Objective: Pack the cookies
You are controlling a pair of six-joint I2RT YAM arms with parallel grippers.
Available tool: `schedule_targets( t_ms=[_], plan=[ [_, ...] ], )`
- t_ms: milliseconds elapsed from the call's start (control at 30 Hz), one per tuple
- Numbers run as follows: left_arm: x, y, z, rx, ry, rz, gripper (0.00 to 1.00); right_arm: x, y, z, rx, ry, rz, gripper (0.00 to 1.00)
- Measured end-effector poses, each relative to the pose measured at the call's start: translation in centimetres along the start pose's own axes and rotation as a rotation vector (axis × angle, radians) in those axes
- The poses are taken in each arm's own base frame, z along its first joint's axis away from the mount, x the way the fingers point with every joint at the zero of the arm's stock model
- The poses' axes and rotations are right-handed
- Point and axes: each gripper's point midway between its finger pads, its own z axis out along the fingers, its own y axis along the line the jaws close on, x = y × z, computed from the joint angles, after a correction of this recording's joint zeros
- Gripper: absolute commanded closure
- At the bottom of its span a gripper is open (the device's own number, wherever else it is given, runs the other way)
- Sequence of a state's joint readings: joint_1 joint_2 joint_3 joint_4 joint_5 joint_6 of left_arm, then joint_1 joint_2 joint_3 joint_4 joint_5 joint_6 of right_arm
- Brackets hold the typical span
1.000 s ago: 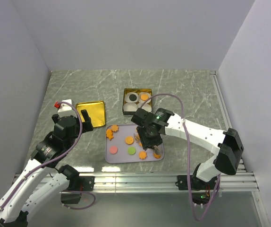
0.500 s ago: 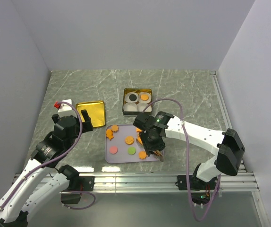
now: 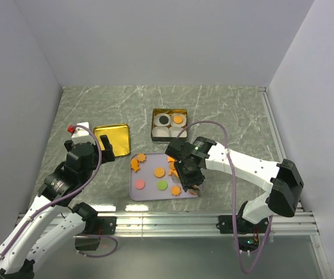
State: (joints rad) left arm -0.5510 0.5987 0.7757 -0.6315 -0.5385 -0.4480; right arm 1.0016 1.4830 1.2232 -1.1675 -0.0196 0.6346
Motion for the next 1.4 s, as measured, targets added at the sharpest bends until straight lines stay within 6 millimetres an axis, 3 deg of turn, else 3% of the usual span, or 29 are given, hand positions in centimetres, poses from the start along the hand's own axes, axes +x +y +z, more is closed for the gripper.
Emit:
schedule_targets(
  t_ms=[167,367,567,667,867,1400],
  plan=[
    [0.0,-0.1,0.0,0.005,0.001,0.002,0.01,-1.3,0.4,-2.2,0.002,-0.04,-0.006,0.75],
    [0.0,-0.2,-0.2,0.023,-0.004,0.003,0.01,-6.4,2.7,-7.7,-0.066,-0.199,-0.008,0.77],
    [-0.1,-0.3,-0.2,0.028,-0.007,0.007,0.01,-11.5,2.4,-10.8,-0.08,-0.302,0.044,0.78],
    [-0.1,-0.3,-0.3,0.031,-0.007,0.007,0.01,-14.0,1.9,-10.6,-0.065,-0.314,0.064,0.79],
    [-0.1,-0.4,-0.3,0.033,-0.006,0.007,0.01,-17.3,1.2,-7.9,-0.029,-0.277,0.084,0.8],
    [-0.1,-0.9,-0.1,0.057,0.0,0.024,0.01,-21.6,-0.1,-1.8,-0.015,-0.225,0.107,0.82]
  ],
)
